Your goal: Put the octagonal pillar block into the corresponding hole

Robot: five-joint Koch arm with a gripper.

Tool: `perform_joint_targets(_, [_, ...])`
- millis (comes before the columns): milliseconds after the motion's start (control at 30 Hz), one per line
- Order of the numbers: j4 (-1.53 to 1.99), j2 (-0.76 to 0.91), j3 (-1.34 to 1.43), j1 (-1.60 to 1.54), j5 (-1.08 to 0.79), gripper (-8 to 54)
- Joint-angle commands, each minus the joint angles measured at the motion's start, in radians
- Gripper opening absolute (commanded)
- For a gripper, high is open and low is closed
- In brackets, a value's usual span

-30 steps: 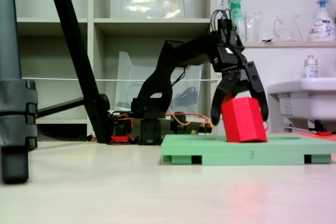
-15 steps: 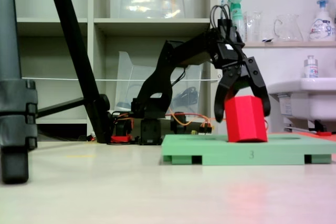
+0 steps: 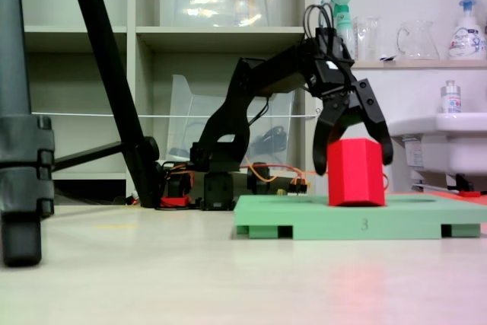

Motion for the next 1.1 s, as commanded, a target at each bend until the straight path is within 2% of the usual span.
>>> perform_joint_targets(0, [0.003, 0.043, -0.048, 0.000, 0.023, 31.8])
perform_joint_targets(233, [-0.005, 0.031, -0.069, 0.006, -0.009, 32.6])
perform_joint_targets(333, [-0.005, 0.037, -0.075, 0.006, -0.025, 34.7])
perform_joint_targets(1067, [-0.120, 0.011, -0.078, 0.052, -0.117, 35.2])
